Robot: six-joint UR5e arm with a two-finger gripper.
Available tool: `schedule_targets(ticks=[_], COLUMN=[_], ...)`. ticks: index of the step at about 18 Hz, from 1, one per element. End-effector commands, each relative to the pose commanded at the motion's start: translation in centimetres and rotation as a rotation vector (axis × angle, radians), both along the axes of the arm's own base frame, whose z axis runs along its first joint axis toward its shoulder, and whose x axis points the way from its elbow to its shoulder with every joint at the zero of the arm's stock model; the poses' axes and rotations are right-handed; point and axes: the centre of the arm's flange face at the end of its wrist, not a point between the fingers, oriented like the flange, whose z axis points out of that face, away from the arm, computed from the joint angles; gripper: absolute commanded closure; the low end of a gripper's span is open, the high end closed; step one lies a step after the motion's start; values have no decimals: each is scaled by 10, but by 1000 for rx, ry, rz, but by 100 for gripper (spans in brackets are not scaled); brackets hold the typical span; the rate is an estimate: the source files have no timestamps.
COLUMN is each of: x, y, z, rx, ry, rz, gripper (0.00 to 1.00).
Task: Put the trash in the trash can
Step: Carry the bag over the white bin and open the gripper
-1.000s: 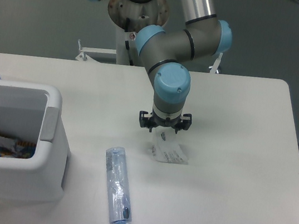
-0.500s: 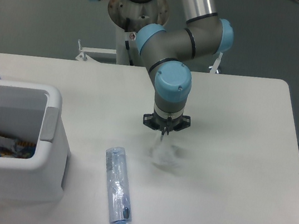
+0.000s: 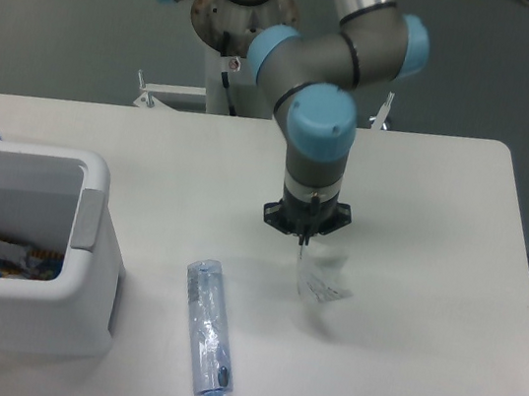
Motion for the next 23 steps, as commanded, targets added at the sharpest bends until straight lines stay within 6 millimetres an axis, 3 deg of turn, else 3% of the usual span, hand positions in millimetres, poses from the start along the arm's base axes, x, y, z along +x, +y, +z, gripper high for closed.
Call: schedule_targets(ticks=[2, 5, 6, 9, 12, 14, 16, 19, 23], x=[-9, -15, -14, -2, 41, 89, 132, 199, 255], y=[11, 23, 27, 33, 53, 68, 82, 108, 115], z=[40, 81, 103, 138, 190, 208, 214, 206, 198], rx=[101, 215, 271, 349, 471, 503, 506, 487, 468], ry=[6, -11, -16, -16, -59, -81, -94, -138, -166], rz=[75, 184, 189, 184, 169, 101, 34, -69, -155], gripper=[100, 100, 100, 100, 100, 100, 100, 100, 100])
